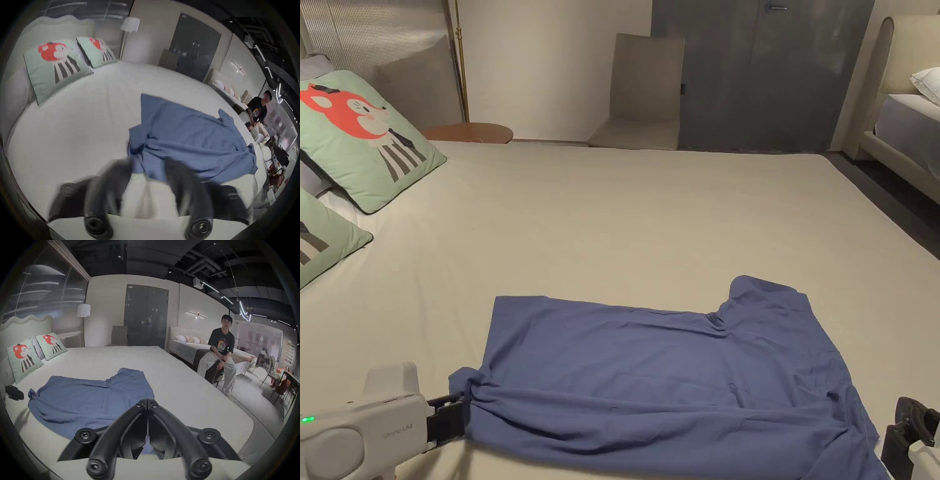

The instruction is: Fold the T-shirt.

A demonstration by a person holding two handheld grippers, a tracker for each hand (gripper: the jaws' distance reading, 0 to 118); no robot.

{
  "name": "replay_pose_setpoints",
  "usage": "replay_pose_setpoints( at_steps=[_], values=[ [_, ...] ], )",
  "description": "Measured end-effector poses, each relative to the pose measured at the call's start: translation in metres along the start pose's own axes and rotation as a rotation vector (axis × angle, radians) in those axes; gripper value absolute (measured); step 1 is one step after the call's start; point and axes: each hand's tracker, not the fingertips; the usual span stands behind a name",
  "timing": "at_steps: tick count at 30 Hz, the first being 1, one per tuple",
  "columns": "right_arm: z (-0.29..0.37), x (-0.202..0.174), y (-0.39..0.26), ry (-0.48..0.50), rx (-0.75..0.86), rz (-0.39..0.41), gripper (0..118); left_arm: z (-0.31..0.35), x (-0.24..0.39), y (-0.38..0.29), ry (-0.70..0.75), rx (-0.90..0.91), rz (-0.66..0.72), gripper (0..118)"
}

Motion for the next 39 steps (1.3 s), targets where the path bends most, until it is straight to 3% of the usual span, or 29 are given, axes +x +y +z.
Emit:
replay_pose_setpoints(
  at_steps=[1, 2, 3, 4, 6, 8, 9, 10, 12, 14, 15, 16, 19, 21, 25, 39],
  values=[
    [0.0, 0.002, -0.002, 0.0, -0.005, -0.001, 1, -0.01, -0.004, 0.0, -0.001, -0.033, 0.015, 69],
    [-0.001, 0.003, -0.003, -0.002, -0.009, -0.002, 1, -0.018, -0.006, -0.001, -0.008, -0.066, 0.031, 92],
    [-0.002, 0.003, -0.004, -0.005, -0.016, 0.001, 1, -0.024, -0.007, -0.002, -0.009, -0.076, 0.037, 104],
    [-0.003, 0.003, -0.005, -0.006, -0.024, 0.002, 1, -0.028, -0.008, -0.002, -0.015, -0.06, 0.037, 103],
    [-0.006, 0.005, -0.009, -0.008, -0.04, 0.004, 1, -0.034, -0.005, -0.005, -0.019, -0.073, 0.044, 98],
    [-0.01, 0.005, -0.012, -0.013, -0.055, 0.008, 1, -0.042, -0.002, -0.006, -0.025, -0.086, 0.042, 82],
    [-0.012, 0.005, -0.013, -0.015, -0.065, 0.009, 1, -0.044, 0.0, -0.007, -0.023, -0.095, 0.043, 68],
    [-0.016, 0.005, -0.015, -0.011, -0.095, 0.005, 1, -0.046, 0.003, -0.009, -0.019, -0.109, 0.04, 42],
    [-0.027, 0.007, -0.021, -0.003, -0.182, 0.0, 8, -0.048, 0.007, -0.014, -0.026, -0.122, 0.02, 16],
    [-0.04, 0.01, -0.03, 0.0, -0.263, 0.012, 75, -0.044, 0.009, -0.015, -0.043, -0.112, 0.034, 13],
    [-0.046, 0.012, -0.036, 0.002, -0.288, 0.018, 102, -0.044, 0.009, -0.015, -0.037, -0.109, 0.036, 13],
    [-0.053, 0.014, -0.042, 0.008, -0.324, 0.029, 114, -0.042, 0.008, -0.015, -0.042, -0.108, 0.045, 12],
    [-0.065, 0.019, -0.059, 0.021, -0.399, 0.069, 107, -0.035, 0.004, -0.014, -0.05, -0.104, 0.054, 11],
    [-0.073, 0.024, -0.07, 0.038, -0.452, 0.051, 98, -0.031, 0.006, -0.015, -0.048, -0.101, 0.045, 11],
    [-0.084, 0.028, -0.075, 0.119, -0.477, -0.062, 15, -0.024, 0.012, -0.015, -0.036, -0.096, 0.021, 10],
    [-0.016, 0.056, -0.016, 0.142, -0.382, -0.055, 12, 0.058, 0.001, -0.037, -0.056, -0.077, 0.081, 9]
  ],
)
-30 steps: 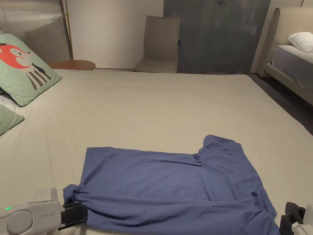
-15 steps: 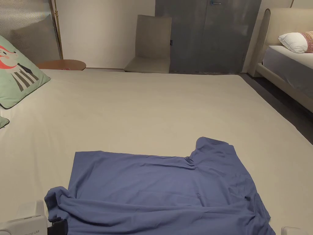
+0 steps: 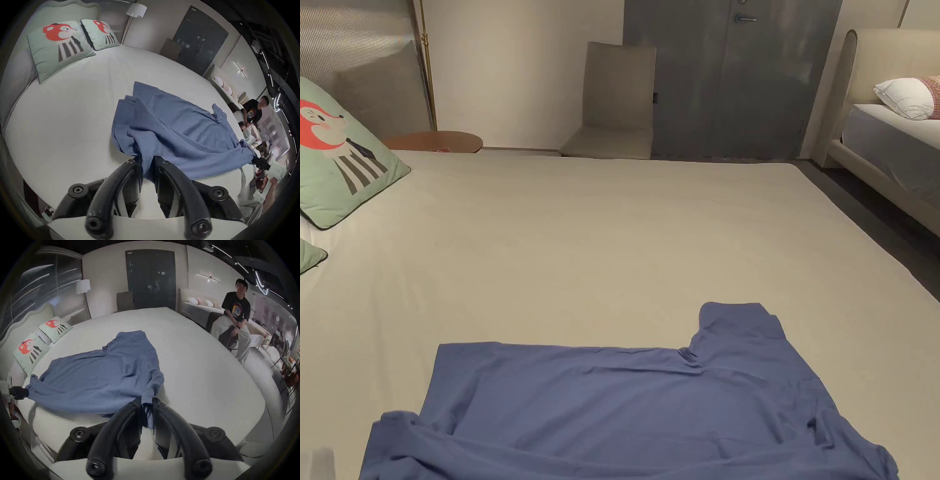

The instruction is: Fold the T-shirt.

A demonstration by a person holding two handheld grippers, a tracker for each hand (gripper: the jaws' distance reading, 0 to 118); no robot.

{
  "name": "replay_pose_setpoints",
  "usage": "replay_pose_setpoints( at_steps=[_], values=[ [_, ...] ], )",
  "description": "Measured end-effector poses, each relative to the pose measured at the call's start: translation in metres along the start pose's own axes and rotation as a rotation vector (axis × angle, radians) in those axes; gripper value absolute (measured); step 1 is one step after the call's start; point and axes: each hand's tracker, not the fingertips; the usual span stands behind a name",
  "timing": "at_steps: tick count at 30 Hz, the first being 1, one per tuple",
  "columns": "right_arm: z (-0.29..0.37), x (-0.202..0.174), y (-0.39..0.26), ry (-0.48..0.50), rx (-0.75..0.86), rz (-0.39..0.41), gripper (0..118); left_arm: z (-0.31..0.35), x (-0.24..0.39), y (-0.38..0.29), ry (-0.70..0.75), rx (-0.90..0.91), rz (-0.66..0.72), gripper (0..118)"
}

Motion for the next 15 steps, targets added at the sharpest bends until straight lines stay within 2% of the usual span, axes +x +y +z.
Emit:
replay_pose_setpoints(
  at_steps=[3, 6, 10, 14, 15],
  values=[
    [0.014, 0.001, -0.014, -0.001, -0.035, 0.004, 12, 0.012, -0.009, -0.025, 0.005, -0.031, 0.032, 9],
    [0.012, -0.001, -0.034, -0.036, -0.1, 0.061, 12, 0.013, -0.02, -0.05, 0.034, -0.064, 0.061, 9],
    [-0.009, 0.004, -0.054, -0.053, -0.158, 0.053, 12, 0.002, -0.032, -0.064, 0.039, -0.091, 0.131, 9],
    [-0.015, 0.002, -0.061, -0.065, -0.168, 0.051, 12, -0.003, -0.024, -0.064, 0.071, -0.082, 0.072, 10],
    [-0.012, 0.002, -0.061, -0.063, -0.162, 0.059, 12, -0.001, -0.021, -0.064, 0.075, -0.075, 0.052, 16]
  ],
)
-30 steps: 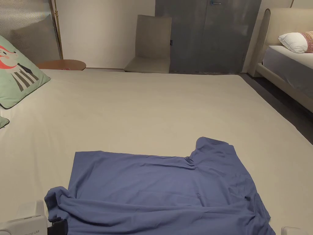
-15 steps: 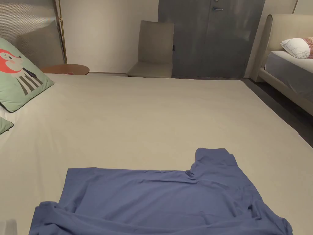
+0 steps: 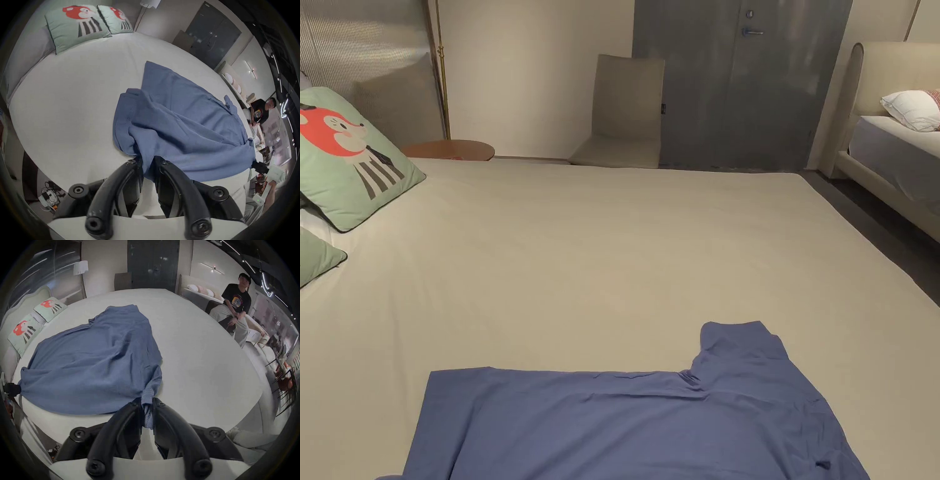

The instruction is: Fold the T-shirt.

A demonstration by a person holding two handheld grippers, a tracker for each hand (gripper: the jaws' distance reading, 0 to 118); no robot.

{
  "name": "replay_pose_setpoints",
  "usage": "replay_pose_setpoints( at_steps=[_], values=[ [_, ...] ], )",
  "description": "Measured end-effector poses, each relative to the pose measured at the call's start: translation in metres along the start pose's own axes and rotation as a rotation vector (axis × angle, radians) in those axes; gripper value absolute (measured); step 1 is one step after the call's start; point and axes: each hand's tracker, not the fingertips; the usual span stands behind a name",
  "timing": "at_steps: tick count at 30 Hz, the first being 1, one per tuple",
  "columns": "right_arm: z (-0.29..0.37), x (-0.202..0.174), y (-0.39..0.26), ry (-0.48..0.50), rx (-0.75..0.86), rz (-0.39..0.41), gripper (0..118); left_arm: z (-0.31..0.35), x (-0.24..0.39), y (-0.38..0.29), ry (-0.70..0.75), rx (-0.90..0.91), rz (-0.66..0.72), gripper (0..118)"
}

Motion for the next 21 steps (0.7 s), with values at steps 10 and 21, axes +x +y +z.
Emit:
replay_pose_setpoints(
  at_steps=[10, 21],
  values=[
    [0.073, -0.015, 0.056, -0.008, 0.458, -0.088, 109, 0.073, 0.057, 0.033, 0.078, 0.483, -0.213, 89],
    [0.098, -0.074, 0.118, -0.021, 0.74, -0.074, 1, 0.11, 0.115, 0.076, -0.031, 0.745, -0.284, 0]
  ],
)
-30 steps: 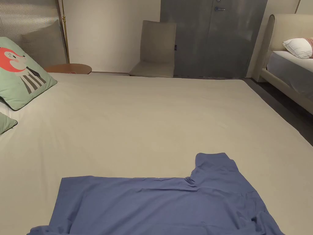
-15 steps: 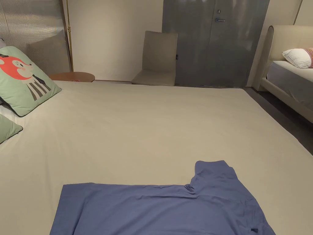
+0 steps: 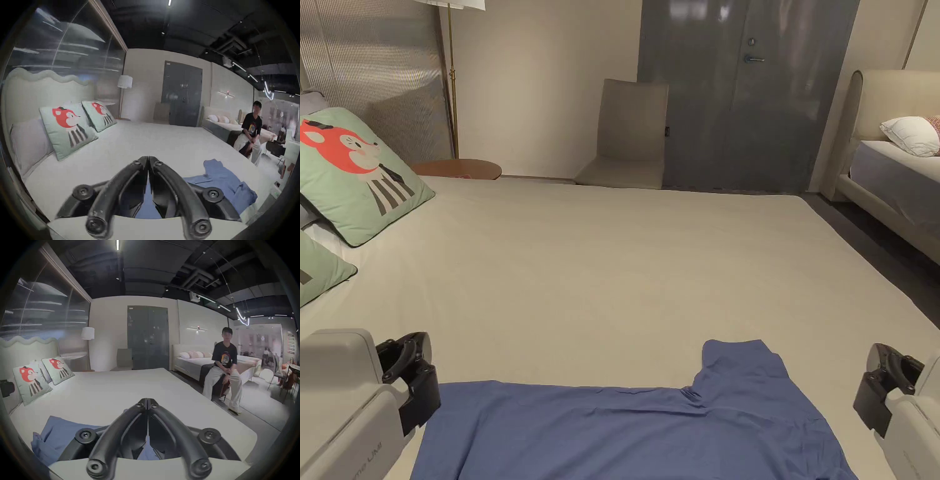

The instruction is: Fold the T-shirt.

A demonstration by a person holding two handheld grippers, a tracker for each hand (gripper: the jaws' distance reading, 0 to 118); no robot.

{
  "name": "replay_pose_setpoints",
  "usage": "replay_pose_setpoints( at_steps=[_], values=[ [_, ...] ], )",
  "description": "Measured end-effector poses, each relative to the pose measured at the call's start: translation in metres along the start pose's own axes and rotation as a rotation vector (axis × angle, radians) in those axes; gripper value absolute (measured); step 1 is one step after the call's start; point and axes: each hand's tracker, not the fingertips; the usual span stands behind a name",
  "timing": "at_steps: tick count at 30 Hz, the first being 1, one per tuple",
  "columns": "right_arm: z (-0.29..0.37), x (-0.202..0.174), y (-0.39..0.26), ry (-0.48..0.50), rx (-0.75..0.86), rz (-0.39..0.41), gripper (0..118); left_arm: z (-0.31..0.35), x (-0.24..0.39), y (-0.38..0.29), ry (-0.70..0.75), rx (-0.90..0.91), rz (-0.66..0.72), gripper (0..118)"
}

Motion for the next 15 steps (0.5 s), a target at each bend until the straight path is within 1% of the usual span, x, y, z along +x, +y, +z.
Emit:
replay_pose_setpoints(
  at_steps=[2, 5, 7, 9, 10, 11, 12, 15],
  values=[
    [-0.005, -0.005, -0.001, 0.035, -0.008, 0.007, 0, -0.008, -0.004, 0.001, -0.005, -0.015, 0.01, 0],
    [-0.015, -0.01, -0.006, 0.039, -0.022, 0.031, 0, -0.031, -0.016, 0.002, -0.003, -0.069, 0.004, 0],
    [-0.023, -0.012, -0.008, 0.036, -0.039, 0.035, 0, -0.056, -0.027, 0.003, -0.029, -0.148, 0.03, 0],
    [-0.032, -0.012, -0.011, 0.037, -0.06, 0.034, 0, -0.091, -0.04, 0.003, -0.023, -0.246, 0.038, 0],
    [-0.035, -0.013, -0.012, 0.033, -0.067, 0.035, 0, -0.11, -0.047, 0.002, -0.022, -0.297, 0.057, 4],
    [-0.04, -0.013, -0.014, 0.028, -0.078, 0.046, 0, -0.13, -0.052, -0.002, -0.031, -0.343, 0.058, 22],
    [-0.045, -0.012, -0.016, 0.024, -0.088, 0.051, 0, -0.147, -0.058, -0.005, -0.033, -0.388, 0.065, 54],
    [-0.056, -0.01, -0.022, 0.015, -0.12, 0.054, 0, -0.204, -0.073, -0.024, 0.003, -0.558, 0.108, 87]
  ],
)
